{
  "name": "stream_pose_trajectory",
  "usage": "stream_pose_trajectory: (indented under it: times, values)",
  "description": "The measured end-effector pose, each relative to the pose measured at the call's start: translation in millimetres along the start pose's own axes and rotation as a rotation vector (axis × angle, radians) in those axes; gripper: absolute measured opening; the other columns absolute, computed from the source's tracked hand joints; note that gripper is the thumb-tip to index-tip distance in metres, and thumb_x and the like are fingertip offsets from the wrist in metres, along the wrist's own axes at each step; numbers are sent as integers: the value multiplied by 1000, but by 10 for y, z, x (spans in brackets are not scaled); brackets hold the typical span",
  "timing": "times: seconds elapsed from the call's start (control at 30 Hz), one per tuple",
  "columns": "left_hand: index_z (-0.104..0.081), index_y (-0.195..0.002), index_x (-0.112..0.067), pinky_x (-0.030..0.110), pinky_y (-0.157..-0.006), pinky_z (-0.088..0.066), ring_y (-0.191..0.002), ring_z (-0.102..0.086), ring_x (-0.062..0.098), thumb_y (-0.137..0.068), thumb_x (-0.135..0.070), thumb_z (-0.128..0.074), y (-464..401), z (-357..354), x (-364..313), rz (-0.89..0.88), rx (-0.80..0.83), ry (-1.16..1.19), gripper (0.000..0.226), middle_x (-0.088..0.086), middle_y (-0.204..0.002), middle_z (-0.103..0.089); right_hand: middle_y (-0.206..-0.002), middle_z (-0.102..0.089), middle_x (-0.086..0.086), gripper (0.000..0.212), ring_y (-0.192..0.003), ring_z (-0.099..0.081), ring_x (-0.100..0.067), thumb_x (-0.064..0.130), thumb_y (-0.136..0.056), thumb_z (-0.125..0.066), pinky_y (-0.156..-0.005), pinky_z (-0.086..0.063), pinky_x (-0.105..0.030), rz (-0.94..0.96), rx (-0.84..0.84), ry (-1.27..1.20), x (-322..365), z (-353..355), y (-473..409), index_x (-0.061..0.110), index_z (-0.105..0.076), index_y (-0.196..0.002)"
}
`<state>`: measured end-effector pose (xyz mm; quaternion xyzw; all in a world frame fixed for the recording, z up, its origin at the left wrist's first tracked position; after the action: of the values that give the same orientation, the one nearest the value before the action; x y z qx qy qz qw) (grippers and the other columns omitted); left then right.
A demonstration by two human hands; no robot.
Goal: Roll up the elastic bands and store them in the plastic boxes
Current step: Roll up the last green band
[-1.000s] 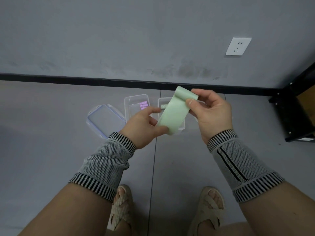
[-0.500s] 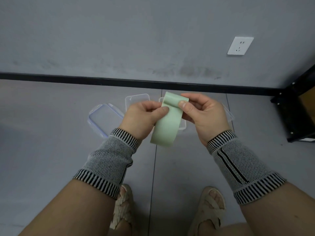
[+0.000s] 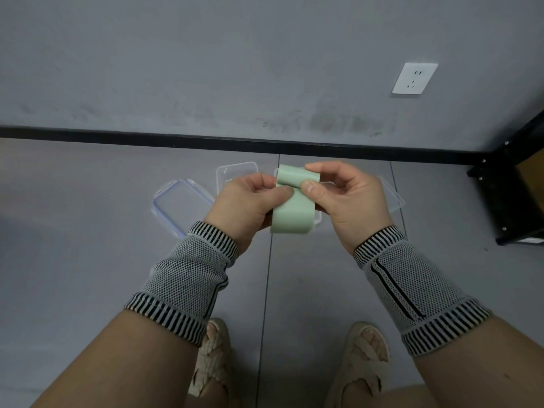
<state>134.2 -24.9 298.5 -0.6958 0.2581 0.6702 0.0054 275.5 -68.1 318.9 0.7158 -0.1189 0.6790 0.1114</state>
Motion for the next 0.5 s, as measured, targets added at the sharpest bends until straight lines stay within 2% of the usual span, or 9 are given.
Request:
stream_pose_trajectory:
  times: [0.17, 0.23, 0.3, 0.37, 0.5]
  values:
    - [-59, -110, 7, 28, -62, -56, -72, -69, 20, -86, -3, -62, 9, 3, -42, -14, 9, 15, 26, 16, -87, -70, -97, -67, -10, 27, -76, -65, -17, -7, -79, -68, -75, -59, -34, 8, 44, 33, 28, -23, 6, 18, -67, -91]
    - [-60, -112, 4, 32, -69, -58, -79, -69, 24, -85, -4, -62, 8, 18, -54, -22, 5, 10, 28, 19, -93, -70, -95, -67, -8, 28, -75, -65, -17, -7, -79, -68, -75, -59, -34, 11, 54, 39, 29, -39, 8, 19, -68, -89]
    - [-63, -108, 2, 41, -79, -55, -86, -66, 29, -85, -14, -66, 12, 22, -59, -24, -6, 0, 29, 22, -97, -68, -94, -67, -6, 29, -76, -63, -18, -8, -78, -68, -77, -59, -37, 16, 59, 52, 31, -48, 10, 19, -67, -88]
    - [-66, -101, -1, 48, -84, -52, -86, -64, 31, -87, -25, -63, 16, 27, -58, -21, -20, 1, 28, 22, -93, -66, -92, -67, -4, 30, -77, -63, -20, -9, -78, -68, -78, -58, -40, 14, 60, 60, 26, -52, 10, 20, -67, -87]
    - [-62, -105, 3, 34, -73, -56, -77, -67, 23, -94, -20, -53, 4, 30, -44, -17, -4, 5, 28, 15, -87, -67, -99, -68, -7, 31, -81, -66, -21, -8, -79, -68, -80, -58, -40, 8, 55, 76, 0, -53, 11, 19, -67, -94]
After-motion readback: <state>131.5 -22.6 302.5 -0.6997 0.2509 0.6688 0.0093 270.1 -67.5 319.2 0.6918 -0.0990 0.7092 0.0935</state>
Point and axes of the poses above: each hand's wrist, its own y-axis away from the middle knuckle, its own z-axis out of the back of the hand, x = y × z, the point moved 8 cm from there along -y, towards the middle knuckle
